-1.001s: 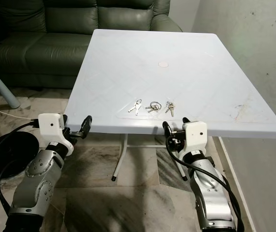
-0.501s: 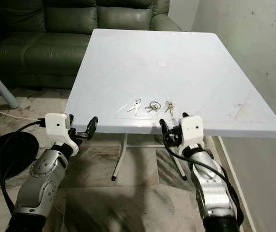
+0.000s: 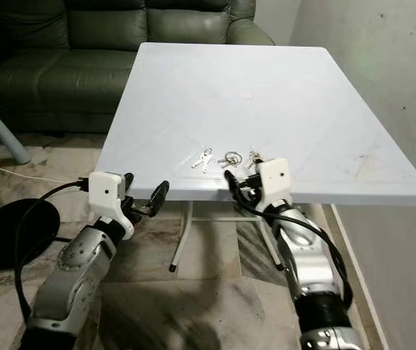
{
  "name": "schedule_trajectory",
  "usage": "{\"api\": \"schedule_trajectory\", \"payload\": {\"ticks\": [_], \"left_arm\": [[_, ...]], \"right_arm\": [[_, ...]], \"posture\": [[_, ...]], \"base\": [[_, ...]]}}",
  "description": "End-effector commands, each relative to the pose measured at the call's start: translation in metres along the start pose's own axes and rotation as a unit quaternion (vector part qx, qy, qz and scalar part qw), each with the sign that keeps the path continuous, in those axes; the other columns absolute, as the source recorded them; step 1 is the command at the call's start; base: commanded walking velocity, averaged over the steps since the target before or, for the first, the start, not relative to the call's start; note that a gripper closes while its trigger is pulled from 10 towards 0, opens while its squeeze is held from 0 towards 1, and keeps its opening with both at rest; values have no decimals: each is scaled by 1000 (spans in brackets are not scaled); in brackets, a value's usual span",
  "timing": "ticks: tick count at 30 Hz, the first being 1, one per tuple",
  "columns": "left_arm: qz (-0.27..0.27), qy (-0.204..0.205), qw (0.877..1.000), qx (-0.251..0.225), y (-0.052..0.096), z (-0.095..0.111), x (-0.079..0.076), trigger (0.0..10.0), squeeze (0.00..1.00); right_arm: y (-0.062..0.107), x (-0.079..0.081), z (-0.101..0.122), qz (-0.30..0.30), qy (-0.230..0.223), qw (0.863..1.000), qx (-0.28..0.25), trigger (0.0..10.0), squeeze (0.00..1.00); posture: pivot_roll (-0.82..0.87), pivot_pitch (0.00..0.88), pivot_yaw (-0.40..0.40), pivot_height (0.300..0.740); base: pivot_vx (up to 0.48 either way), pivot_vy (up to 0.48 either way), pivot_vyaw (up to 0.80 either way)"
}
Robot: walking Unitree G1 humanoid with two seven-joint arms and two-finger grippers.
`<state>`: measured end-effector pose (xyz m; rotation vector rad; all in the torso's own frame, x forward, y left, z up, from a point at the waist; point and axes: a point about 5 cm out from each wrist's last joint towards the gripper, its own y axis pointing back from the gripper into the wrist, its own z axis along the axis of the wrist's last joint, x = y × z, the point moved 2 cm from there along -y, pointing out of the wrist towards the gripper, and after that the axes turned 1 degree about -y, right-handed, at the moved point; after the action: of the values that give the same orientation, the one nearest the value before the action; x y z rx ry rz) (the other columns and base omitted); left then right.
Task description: Hang keys on a hook
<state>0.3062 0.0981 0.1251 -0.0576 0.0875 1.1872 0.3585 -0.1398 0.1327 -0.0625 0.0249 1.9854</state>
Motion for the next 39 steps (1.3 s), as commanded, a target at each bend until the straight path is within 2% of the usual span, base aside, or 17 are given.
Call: {"api": "schedule_trajectory", "payload": {"ticks": [1, 7, 11, 23, 30, 39], "left_arm": [[-13, -9, 1000, 3, 3, 2, -5, 10000, 0], [-29, -8, 1000, 6, 9, 4, -12, 10000, 0], [-38, -7, 999, 12, 14, 4, -19, 10000, 0], [-35, 3, 999, 26, 22, 0, -24, 10000, 0], [-29, 9, 999, 28, 23, 0, -23, 10000, 0], [-25, 13, 999, 31, 24, -1, -25, 10000, 0]], "right_arm": [[-6, 5, 1, 14, -1, 1000, -3, 10000, 0], [-24, 9, 9, 1, -20, 1000, -7, 10000, 0], [-35, 8, 15, -15, -16, 1000, -8, 10000, 0], [-55, 5, 30, -45, -11, 999, -14, 10000, 0], [-61, 1, 35, -70, -7, 998, -6, 10000, 0], [-64, -2, 36, -59, -5, 998, 9, 10000, 0]], "posture": [[29, 139, -21, 740], [55, 175, -21, 740], [73, 201, -28, 740], [78, 238, -40, 740], [73, 245, -45, 740], [72, 249, -56, 740]], "base": [[0, 0, 0], [0, 0, 0], [0, 0, 0], [0, 0, 0], [0, 0, 0], [0, 0, 0]]}}
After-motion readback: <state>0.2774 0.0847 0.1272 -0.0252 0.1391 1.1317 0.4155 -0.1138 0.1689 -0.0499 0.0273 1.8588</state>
